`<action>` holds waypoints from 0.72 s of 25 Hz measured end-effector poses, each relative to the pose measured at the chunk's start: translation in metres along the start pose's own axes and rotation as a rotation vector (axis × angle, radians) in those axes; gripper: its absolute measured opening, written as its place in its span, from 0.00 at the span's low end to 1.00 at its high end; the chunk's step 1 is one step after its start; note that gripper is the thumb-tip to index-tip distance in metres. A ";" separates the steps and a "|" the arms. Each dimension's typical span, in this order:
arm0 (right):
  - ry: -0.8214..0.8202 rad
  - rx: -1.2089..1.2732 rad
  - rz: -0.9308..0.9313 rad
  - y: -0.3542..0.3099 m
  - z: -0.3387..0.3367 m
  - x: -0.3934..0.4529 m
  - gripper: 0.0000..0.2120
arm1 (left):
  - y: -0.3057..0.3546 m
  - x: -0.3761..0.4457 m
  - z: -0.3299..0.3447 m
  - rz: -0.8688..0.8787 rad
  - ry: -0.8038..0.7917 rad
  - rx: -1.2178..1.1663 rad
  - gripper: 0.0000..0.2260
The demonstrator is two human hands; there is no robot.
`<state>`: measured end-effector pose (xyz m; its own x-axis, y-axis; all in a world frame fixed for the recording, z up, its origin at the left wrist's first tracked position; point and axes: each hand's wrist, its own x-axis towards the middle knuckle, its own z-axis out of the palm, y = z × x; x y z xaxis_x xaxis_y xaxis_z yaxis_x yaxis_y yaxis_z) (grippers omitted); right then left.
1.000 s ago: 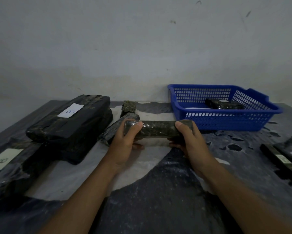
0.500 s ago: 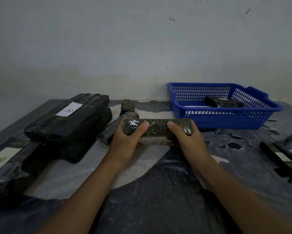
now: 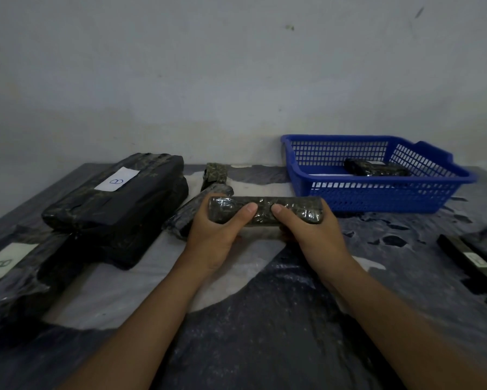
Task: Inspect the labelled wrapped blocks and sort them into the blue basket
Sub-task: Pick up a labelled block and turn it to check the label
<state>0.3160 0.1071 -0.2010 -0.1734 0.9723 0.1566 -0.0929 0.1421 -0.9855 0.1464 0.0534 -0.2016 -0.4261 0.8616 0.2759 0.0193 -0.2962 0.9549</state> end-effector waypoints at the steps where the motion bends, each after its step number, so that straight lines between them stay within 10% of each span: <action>1: 0.004 -0.007 -0.010 0.000 0.000 -0.001 0.24 | 0.000 0.000 -0.001 -0.004 -0.002 -0.003 0.17; 18: -0.069 0.081 0.034 0.001 -0.004 0.006 0.23 | 0.004 0.003 -0.005 -0.098 -0.054 -0.041 0.13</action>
<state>0.3192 0.1142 -0.2014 -0.2442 0.9610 0.1300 -0.1643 0.0912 -0.9822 0.1405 0.0524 -0.1975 -0.3750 0.9079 0.1875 -0.0574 -0.2246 0.9727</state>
